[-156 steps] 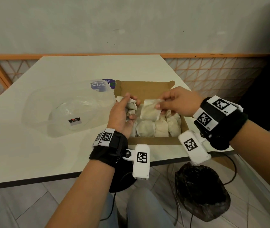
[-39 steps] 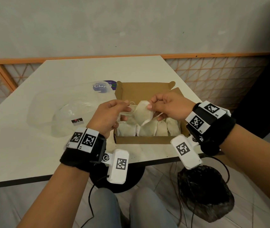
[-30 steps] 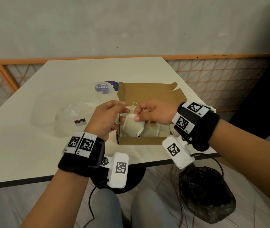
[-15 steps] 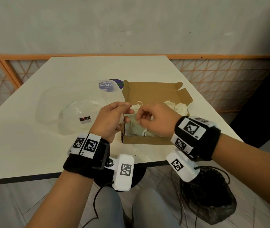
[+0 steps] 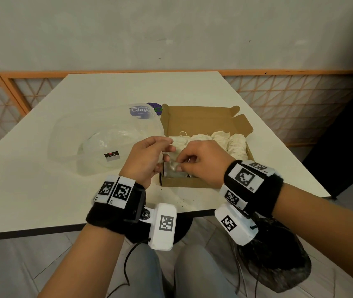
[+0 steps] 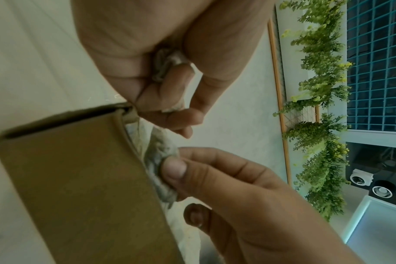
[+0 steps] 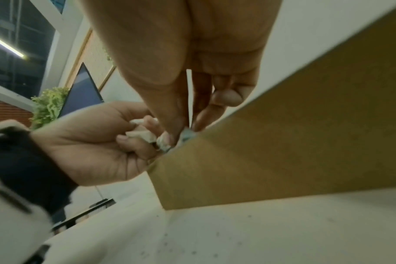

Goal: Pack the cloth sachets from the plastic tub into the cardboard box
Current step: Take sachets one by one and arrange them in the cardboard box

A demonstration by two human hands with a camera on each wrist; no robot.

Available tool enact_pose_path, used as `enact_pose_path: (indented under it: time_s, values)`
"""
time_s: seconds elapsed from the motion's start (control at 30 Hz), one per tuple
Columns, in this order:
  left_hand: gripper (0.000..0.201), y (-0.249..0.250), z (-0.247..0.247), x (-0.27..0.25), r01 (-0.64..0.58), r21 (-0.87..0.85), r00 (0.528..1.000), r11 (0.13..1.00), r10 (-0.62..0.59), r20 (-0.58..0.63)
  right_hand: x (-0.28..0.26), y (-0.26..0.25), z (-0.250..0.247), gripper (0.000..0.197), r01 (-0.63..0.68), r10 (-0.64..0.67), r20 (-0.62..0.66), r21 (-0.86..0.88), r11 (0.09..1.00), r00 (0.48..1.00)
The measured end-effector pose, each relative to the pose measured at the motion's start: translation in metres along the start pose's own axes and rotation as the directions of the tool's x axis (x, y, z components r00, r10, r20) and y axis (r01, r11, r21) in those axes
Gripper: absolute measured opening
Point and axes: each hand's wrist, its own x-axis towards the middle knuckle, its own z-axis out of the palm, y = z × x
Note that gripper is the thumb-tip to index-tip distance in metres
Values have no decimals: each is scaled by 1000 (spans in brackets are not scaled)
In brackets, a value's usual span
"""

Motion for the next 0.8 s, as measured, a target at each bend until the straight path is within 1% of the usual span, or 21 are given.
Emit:
enact_pose_path:
  time_s: [0.07,0.1,0.2,0.23,0.3,0.37,0.5,0.53,0.57,0.63,0.7,0.73,0.77,0.8]
  values:
    - [7,0,0,0,8,6,1000,1000,-8,-1,-3,-4,0,21,49,-40,115,-73,996,993]
    - [7,1,0,0,9,6,1000,1000,-9,-1,-4,-6,-1,23,59,-44,145,-100,993,988]
    - [8,3,2,0,4,-31,1000,1000,-4,1,-4,-11,-7,26,56,-45,102,-109,992,994]
    - [7,4,3,0,4,-53,1000,999,-4,-4,-3,-12,-8,27,61,-48,110,-120,991,993]
    - [7,4,6,0,6,-101,1000,995,-7,-11,-4,-15,-6,29,76,-41,207,-164,984,977]
    - [8,4,8,0,18,-141,1000,990,-19,-5,-3,-17,2,30,100,-30,311,-213,972,950]
    - [11,-3,8,0,71,-233,997,970,-71,11,3,-15,10,31,60,14,334,-213,975,943]
    - [11,-3,7,0,86,-290,996,953,-82,27,3,-14,8,28,42,16,302,-184,982,953]
    - [12,-2,7,-1,103,-371,995,923,-91,50,3,-13,3,26,12,21,237,-135,991,971]
    - [18,-2,7,-1,129,-536,991,834,-92,95,3,-10,-13,22,-61,60,41,16,998,997]
    - [26,-1,11,0,137,-602,989,786,-69,135,2,-7,-27,10,-76,103,-129,197,977,986]
    - [28,0,15,-1,141,-610,986,780,-58,153,1,-6,-33,4,-68,110,-164,247,967,980]
    - [30,1,20,0,149,-612,983,777,-51,176,0,-6,-36,8,-70,112,-158,252,965,981]
    - [32,2,26,-1,160,-606,978,779,-43,202,-2,-6,-37,14,-87,118,-124,236,968,985]
